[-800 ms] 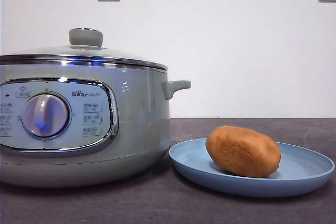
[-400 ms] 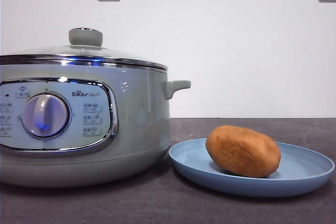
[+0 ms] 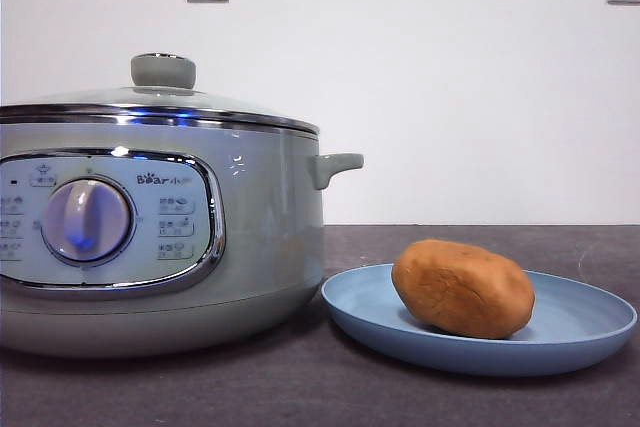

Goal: Take the potato out from the steamer,put the potato on the plate,close the lid

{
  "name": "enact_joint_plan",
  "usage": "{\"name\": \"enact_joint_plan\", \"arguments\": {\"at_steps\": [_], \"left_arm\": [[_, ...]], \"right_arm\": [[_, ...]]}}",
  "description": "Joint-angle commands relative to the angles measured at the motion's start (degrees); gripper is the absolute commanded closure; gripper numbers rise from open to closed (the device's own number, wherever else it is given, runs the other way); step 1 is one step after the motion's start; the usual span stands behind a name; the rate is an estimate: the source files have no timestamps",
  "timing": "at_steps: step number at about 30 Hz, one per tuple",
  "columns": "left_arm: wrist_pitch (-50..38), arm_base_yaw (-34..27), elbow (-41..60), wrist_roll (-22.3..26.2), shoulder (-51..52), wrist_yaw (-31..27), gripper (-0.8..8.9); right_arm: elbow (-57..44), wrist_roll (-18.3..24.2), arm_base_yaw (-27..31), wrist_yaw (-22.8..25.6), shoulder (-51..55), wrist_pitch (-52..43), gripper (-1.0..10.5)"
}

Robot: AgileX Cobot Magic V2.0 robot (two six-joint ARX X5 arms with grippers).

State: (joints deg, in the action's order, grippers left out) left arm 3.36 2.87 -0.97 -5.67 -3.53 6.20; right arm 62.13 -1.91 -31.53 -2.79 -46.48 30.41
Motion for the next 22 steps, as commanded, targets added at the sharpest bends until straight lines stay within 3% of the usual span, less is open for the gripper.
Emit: {"name": "enact_joint_plan", "arguments": {"at_steps": [1, 6, 22], "left_arm": [[1.77, -0.42, 0.79, -0.90, 1.01, -0.13, 8.17], [7.30, -0.42, 0.79, -0.81, 1.86, -0.59, 8.17], [6.82, -0.35, 0.79, -0.55, 2.19, -1.60, 8.17]], "right_arm": [[0.13, 0.26, 0.02, 0.13, 0.04, -0.15, 9.5], [0.11, 0.26, 0.02, 0.15, 0.04, 0.09, 9.5], [0.13, 0.26, 0.02, 0.15, 0.04, 0.09, 9.5]]}}
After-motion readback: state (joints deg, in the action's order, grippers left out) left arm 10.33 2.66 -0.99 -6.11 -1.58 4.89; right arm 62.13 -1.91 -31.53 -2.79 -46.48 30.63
